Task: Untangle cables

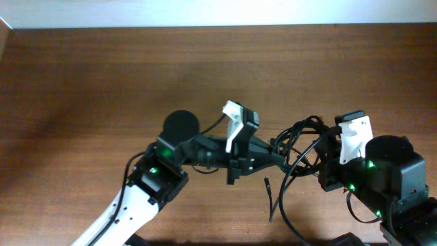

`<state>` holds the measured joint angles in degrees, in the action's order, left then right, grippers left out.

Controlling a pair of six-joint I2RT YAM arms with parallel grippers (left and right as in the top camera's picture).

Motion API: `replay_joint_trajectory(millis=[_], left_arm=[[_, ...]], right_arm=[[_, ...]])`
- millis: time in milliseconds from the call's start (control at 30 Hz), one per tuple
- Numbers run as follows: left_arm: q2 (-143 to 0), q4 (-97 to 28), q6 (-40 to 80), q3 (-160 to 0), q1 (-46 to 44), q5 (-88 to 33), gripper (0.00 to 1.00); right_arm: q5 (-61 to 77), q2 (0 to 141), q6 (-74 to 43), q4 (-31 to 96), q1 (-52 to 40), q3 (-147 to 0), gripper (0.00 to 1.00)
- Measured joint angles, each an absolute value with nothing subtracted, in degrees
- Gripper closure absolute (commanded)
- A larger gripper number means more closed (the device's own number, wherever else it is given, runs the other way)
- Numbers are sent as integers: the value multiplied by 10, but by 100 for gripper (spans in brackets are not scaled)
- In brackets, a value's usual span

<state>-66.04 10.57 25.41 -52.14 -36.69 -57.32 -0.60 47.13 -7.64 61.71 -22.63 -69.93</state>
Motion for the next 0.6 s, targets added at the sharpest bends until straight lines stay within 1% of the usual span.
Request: replay_joint_trajectory(millis=[200, 333, 467, 567, 600], left_arm=[[-610, 105, 256, -519, -310, -623, 100], [-592, 110, 258, -518, -269, -643, 100], [-590, 172, 289, -518, -233, -654, 100], [-585, 179, 299, -518, -201, -661, 100], [-583, 184, 299, -519, -188, -665, 98]], right_arm=[[49, 472, -78, 602, -236, -703, 96], [44, 476, -68, 611, -237, -703, 96], [40, 476, -55, 620, -237, -701, 96], [39, 480, -45, 618, -237, -700, 96], [6, 481, -48, 635, -233, -697, 96]])
